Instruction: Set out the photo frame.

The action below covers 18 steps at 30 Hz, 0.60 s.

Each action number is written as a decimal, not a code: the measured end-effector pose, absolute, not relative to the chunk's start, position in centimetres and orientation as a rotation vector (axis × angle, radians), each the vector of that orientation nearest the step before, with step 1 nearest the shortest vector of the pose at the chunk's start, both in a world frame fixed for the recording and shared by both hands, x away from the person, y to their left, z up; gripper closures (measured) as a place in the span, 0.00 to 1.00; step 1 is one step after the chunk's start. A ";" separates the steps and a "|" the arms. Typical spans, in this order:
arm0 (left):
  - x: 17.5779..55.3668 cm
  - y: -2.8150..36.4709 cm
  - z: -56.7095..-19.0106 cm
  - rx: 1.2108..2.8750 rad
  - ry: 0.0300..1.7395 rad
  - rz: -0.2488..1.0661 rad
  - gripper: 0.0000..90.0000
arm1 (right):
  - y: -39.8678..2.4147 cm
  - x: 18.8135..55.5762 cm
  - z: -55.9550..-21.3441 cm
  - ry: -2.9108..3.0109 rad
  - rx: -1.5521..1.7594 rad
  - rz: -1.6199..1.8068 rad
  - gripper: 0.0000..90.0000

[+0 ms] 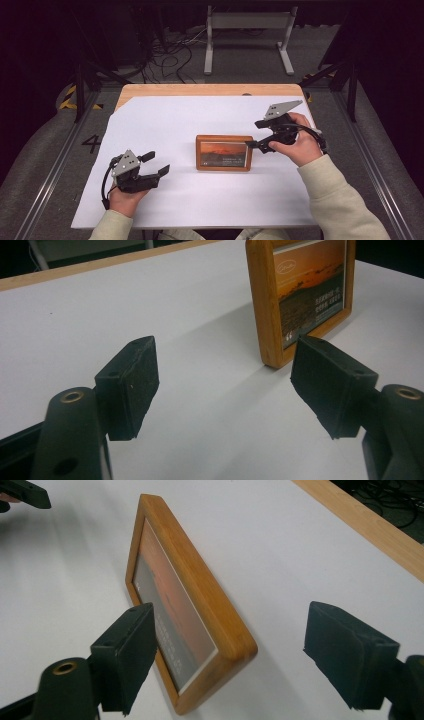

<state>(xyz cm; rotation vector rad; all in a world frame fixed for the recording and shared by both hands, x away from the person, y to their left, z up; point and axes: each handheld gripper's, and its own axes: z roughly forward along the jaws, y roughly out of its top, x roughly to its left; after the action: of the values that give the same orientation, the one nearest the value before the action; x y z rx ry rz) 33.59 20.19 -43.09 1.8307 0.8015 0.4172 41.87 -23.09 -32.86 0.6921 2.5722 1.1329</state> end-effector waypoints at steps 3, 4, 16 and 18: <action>33.6 20.2 -43.0 1.822 0.783 0.411 0.29 | -24.2 41.2 -32.9 2.543 0.714 1.137 0.23; 33.6 20.2 -43.0 1.824 0.777 0.414 0.29 | -24.7 40.9 -32.9 2.525 0.726 1.142 0.23; 33.6 20.4 -42.8 1.809 0.766 0.378 0.23 | -28.5 38.2 -34.0 2.352 0.813 1.225 0.23; 33.6 20.4 -42.8 1.808 0.765 0.390 0.22 | -29.3 37.5 -34.6 2.283 0.839 1.255 0.23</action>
<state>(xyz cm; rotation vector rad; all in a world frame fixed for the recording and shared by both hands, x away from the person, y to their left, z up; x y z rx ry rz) 33.65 20.44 -42.80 1.8081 0.7650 0.3905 37.51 -29.29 -34.56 0.8389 2.2832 1.2548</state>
